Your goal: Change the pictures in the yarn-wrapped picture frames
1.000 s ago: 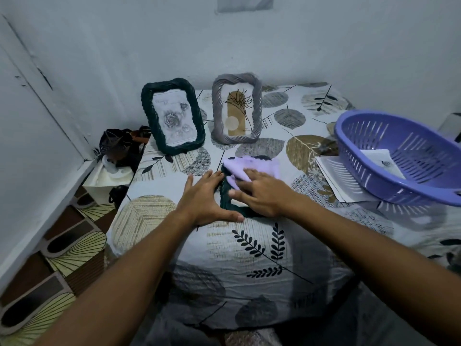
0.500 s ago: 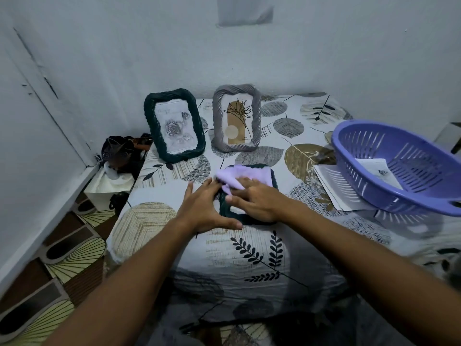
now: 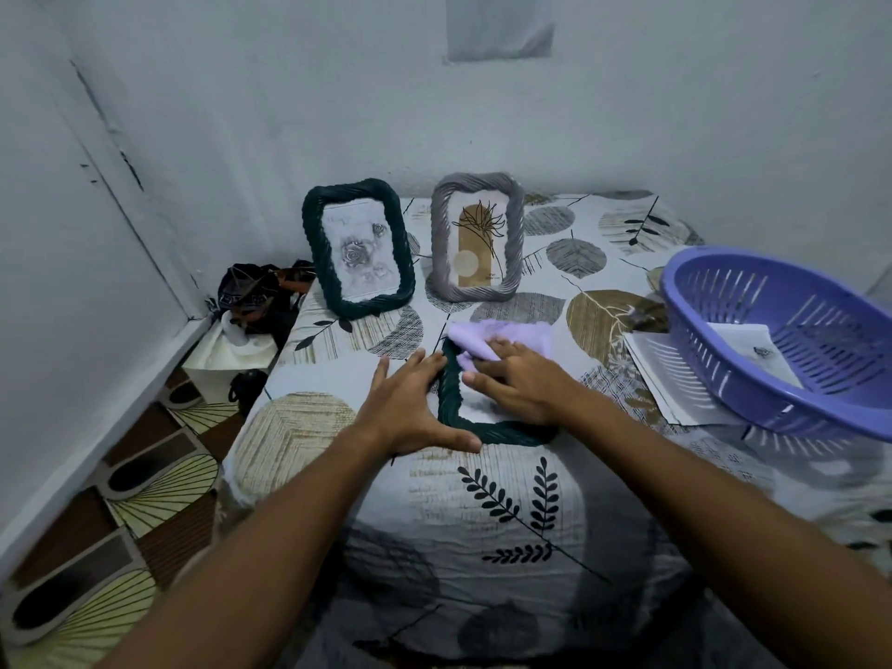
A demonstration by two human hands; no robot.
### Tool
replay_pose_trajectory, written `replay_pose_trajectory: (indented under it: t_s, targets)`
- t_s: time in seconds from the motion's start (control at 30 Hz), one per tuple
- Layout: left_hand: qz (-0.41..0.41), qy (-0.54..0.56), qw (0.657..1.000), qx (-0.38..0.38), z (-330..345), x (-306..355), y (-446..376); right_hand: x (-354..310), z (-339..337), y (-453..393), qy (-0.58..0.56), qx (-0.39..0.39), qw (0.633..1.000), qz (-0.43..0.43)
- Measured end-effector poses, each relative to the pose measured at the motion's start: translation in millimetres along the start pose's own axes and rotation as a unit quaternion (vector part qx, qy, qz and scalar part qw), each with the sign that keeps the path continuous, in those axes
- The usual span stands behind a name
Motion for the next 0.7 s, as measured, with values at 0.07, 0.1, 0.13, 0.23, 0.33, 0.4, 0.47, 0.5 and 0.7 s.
replay_pose_trajectory:
  t_s: [0.07,0.1,0.13,0.23,0.33,0.4,0.47,0.5,0.7]
  targets:
    - [0.011,0.001,1.0,0.008,2.7,-3.4,-2.4,-7.9,2.6,14.5,-0.02,-0.013,0.999,-0.023]
    - [0.014,0.003,1.0,0.013,3.6,-4.5,-3.6,-10.5,2.9,22.2,-0.031,-0.018,0.999,-0.031]
    - [0.014,0.006,1.0,0.018,4.4,-6.0,-4.6,-12.1,3.7,28.8,-0.039,-0.019,0.998,-0.04]
    - [0.011,0.001,1.0,0.024,5.0,-6.7,-5.2,-12.9,1.6,45.2,-0.035,-0.023,0.997,-0.069]
    - [0.006,-0.008,1.0,0.016,4.6,-5.9,-4.3,-8.6,-5.3,57.1,-0.047,-0.007,0.996,-0.081]
    - [0.004,-0.013,1.0,0.008,5.0,-7.2,-4.2,-8.0,-14.5,63.7,-0.108,0.002,0.992,-0.059]
    - [0.003,-0.019,1.0,0.001,6.2,-8.0,-4.9,-3.5,-23.0,66.0,-0.211,-0.01,0.977,-0.01]
    - [0.002,-0.024,1.0,-0.002,6.5,-8.0,-5.2,-0.3,-27.4,65.6,-0.256,-0.009,0.966,0.014]
    - [0.01,-0.1,0.993,-0.063,-2.8,0.6,-6.2,20.5,-26.2,63.9,-0.727,-0.074,0.671,0.125]
Point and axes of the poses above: each hand's wrist, its own y-axis away from the middle knuckle, its own z-axis out of the palm, x = y × z, the point moved 3 cm from there along -y, towards the middle knuckle, and after that the axes turned 3 degrees about z, right-handed, at the moved point
